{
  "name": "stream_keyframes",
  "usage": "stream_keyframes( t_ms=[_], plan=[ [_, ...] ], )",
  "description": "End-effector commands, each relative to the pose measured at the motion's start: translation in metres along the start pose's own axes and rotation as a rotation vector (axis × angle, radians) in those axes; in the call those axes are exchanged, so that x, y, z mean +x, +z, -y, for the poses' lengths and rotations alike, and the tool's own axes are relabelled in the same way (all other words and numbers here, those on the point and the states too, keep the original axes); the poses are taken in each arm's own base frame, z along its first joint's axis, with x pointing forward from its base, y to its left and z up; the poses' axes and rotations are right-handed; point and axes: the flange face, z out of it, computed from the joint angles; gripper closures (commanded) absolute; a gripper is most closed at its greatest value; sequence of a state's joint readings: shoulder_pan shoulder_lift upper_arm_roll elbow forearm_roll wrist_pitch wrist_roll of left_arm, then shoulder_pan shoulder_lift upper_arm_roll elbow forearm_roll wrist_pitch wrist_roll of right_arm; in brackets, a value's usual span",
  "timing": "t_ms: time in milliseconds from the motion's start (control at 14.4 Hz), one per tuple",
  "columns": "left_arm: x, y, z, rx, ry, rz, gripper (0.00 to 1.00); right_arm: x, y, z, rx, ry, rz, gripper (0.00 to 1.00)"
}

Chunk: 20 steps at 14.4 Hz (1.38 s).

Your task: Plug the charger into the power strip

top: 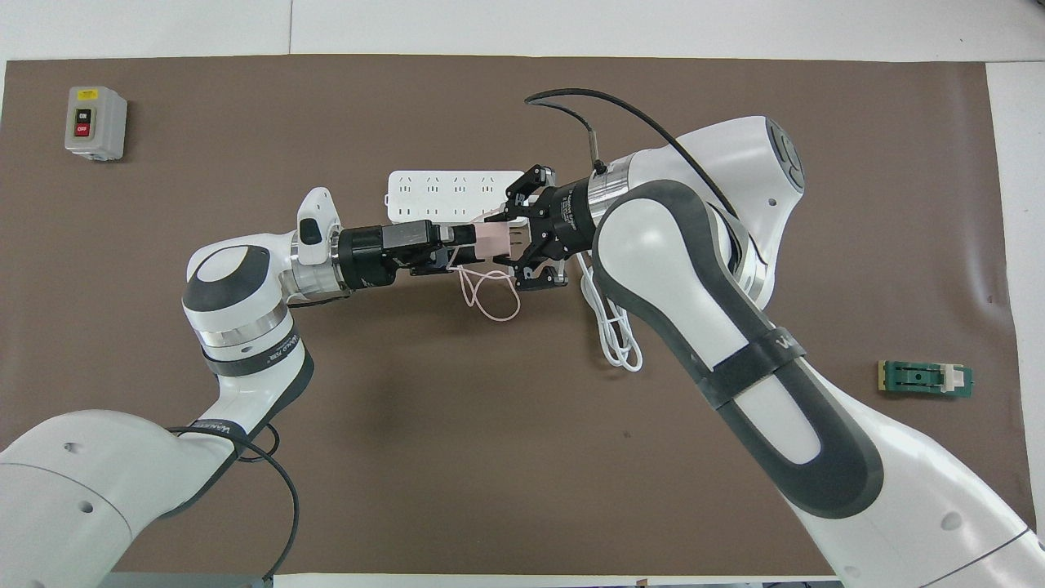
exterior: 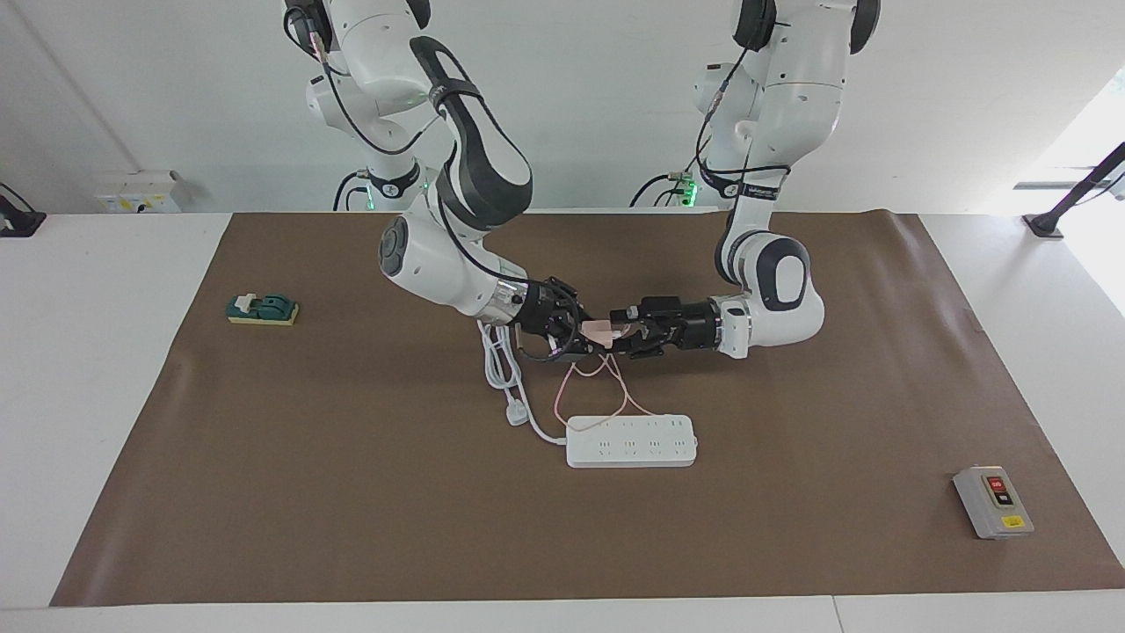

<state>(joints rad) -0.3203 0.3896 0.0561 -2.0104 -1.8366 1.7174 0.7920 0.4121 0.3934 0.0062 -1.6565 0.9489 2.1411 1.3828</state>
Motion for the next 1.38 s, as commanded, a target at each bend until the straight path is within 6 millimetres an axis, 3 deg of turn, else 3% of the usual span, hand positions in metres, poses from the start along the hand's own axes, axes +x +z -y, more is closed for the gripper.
stream_keyframes(
  t_ms=[0,554,1246,1315],
  plan=[
    [0.002,0.004,-0.003,0.017,-0.004,-0.013,0.00,0.000,-0.001,0.006,0.013,0.018,0.021,1.00],
    [0.005,0.000,-0.002,0.058,0.019,-0.017,0.00,-0.001,-0.002,0.007,0.019,0.025,0.032,1.00],
    [0.001,0.010,-0.001,0.056,0.077,0.006,0.00,0.000,-0.002,0.006,0.018,0.026,0.032,1.00],
    [0.001,0.010,0.001,0.057,0.077,0.006,0.13,-0.001,-0.002,0.007,0.019,0.025,0.032,1.00]
  ],
)
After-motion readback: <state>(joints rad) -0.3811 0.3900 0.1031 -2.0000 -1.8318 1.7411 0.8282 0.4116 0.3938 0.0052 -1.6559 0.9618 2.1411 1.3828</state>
